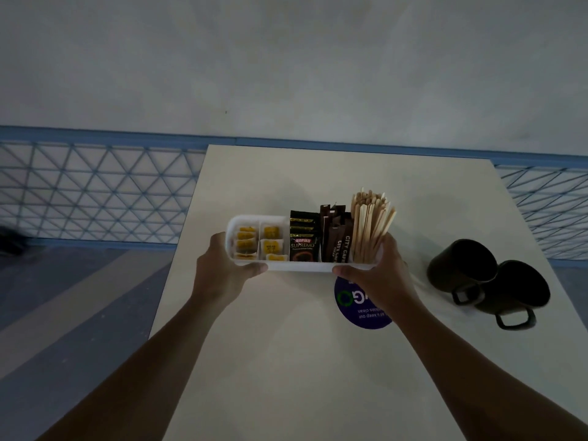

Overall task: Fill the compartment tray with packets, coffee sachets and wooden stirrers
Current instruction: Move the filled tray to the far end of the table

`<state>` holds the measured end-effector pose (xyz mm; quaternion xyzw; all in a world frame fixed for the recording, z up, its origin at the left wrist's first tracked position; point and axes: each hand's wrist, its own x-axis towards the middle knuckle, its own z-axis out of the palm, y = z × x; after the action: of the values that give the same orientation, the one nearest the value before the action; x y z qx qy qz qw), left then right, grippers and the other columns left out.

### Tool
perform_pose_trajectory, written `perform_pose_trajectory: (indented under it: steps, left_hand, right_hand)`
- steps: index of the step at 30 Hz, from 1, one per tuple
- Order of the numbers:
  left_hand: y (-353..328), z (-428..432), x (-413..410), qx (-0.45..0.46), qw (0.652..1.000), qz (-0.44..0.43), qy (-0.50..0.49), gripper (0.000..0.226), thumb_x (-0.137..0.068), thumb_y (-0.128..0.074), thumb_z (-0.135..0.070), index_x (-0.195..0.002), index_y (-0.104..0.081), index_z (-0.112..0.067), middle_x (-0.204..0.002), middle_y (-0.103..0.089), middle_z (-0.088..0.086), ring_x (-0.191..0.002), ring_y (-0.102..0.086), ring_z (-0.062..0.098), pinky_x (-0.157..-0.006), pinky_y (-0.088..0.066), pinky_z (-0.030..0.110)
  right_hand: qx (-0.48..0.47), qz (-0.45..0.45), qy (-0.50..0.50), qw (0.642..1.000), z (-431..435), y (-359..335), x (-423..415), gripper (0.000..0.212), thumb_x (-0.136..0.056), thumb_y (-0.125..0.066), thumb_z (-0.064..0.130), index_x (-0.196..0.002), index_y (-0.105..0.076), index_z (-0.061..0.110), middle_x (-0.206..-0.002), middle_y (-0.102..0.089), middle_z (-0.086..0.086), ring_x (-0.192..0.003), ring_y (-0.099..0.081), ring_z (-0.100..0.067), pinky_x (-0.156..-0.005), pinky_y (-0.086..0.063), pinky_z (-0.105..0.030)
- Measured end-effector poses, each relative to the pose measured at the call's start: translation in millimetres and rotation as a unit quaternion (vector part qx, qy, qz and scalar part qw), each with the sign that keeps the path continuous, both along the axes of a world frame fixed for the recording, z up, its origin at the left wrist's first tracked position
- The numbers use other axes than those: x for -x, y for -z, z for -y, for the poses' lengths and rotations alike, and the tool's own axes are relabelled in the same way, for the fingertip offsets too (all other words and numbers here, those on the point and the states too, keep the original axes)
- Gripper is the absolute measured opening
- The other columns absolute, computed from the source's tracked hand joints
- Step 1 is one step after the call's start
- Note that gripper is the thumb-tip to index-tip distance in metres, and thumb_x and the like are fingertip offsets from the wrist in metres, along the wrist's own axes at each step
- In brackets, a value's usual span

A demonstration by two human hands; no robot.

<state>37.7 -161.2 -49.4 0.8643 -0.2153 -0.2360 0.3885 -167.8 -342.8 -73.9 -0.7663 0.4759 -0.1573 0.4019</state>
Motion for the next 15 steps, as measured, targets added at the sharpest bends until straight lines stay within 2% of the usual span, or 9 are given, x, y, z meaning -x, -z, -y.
perform_pose_trajectory:
  steps: [2, 7, 10, 12, 15]
  left_hand:
    - [-3, 8, -12, 0.006, 1.000, 0.003, -0.006, 0.075, -0.062, -0.091, -0.031, -0.125, -0.052, -0.015, -0.109, -0.066, -0.001, -0.093, -0.063, 0.017, -0.073, -0.047, 0.026]
    - [-10, 35, -46, 0.011, 1.000, 0.021, -0.017, 0.075, -0.059, -0.092, -0.036, -0.121, -0.054, -0.016, -0.106, -0.066, -0.003, -0.093, -0.063, 0.017, -0.071, -0.045, 0.027]
    - [-10, 54, -71, 0.008, 0.999, 0.023, -0.020, 0.075, -0.056, -0.092, -0.041, -0.117, -0.056, -0.017, -0.105, -0.067, -0.002, -0.096, -0.064, 0.019, -0.078, -0.052, 0.033]
    - [-9, 68, -89, 0.011, 0.999, 0.024, -0.020, 0.073, -0.054, -0.092, -0.045, -0.114, -0.058, -0.019, -0.103, -0.068, -0.003, -0.094, -0.065, 0.018, -0.074, -0.052, 0.033]
    - [-8, 85, -107, 0.017, 1.000, 0.023, -0.011, 0.068, -0.058, -0.090, -0.044, -0.113, -0.059, -0.019, -0.101, -0.067, -0.004, -0.091, -0.063, 0.015, -0.063, -0.044, 0.024]
  right_hand:
    - [0.005, 0.005, -0.005, 1.000, 9, -3, -12, 0.086, -0.060, -0.091, 0.047, -0.127, -0.042, 0.022, -0.108, -0.057, 0.009, -0.095, -0.059, -0.014, -0.065, -0.040, -0.019]
    - [0.012, 0.006, -0.011, 1.000, 38, -17, -48, 0.079, -0.061, -0.091, 0.044, -0.119, -0.045, 0.020, -0.104, -0.057, 0.007, -0.093, -0.057, -0.014, -0.063, -0.037, -0.015]
    - [0.018, 0.007, -0.009, 1.000, 57, -19, -72, 0.076, -0.061, -0.092, 0.044, -0.116, -0.044, 0.022, -0.104, -0.056, 0.007, -0.094, -0.056, -0.015, -0.063, -0.038, -0.018]
    - [0.019, 0.006, -0.008, 1.000, 71, -17, -89, 0.078, -0.060, -0.091, 0.047, -0.117, -0.045, 0.022, -0.105, -0.058, 0.007, -0.096, -0.058, -0.016, -0.065, -0.042, -0.023]
    - [0.024, 0.004, -0.008, 1.000, 88, -13, -108, 0.081, -0.059, -0.091, 0.049, -0.120, -0.046, 0.021, -0.107, -0.060, 0.006, -0.098, -0.059, -0.017, -0.072, -0.046, -0.028]
